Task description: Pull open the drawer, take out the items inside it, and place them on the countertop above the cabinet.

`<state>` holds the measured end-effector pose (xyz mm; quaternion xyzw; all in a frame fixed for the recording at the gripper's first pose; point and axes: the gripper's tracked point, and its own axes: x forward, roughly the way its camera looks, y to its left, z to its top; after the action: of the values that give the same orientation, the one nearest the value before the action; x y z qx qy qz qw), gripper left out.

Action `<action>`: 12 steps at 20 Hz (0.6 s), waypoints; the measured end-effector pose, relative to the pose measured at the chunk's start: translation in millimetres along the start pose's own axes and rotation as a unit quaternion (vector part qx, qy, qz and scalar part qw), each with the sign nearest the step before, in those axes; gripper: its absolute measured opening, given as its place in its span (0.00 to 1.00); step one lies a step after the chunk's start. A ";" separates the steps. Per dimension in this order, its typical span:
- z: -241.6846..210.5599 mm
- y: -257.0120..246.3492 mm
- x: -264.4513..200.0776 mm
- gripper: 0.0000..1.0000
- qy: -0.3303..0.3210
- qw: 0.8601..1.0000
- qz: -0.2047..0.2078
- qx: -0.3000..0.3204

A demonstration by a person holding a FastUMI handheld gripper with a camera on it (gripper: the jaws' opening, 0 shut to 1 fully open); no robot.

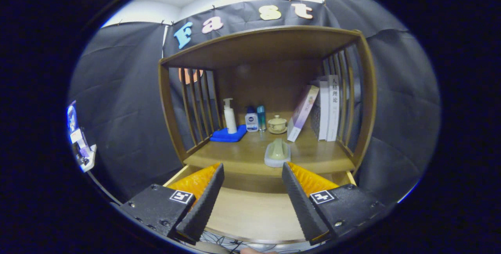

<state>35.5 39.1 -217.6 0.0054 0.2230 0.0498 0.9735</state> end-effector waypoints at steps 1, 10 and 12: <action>-9.4 -2.5 -7.8 0.94 -0.007 1.000 -0.008 -0.005; -86.2 45.8 -56.3 0.94 -0.035 0.998 0.000 -0.061; -100.6 46.9 -60.4 0.95 -0.034 0.998 -0.009 -0.060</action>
<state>-66.8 78.5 -280.4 -0.0531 0.1863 0.0541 0.9796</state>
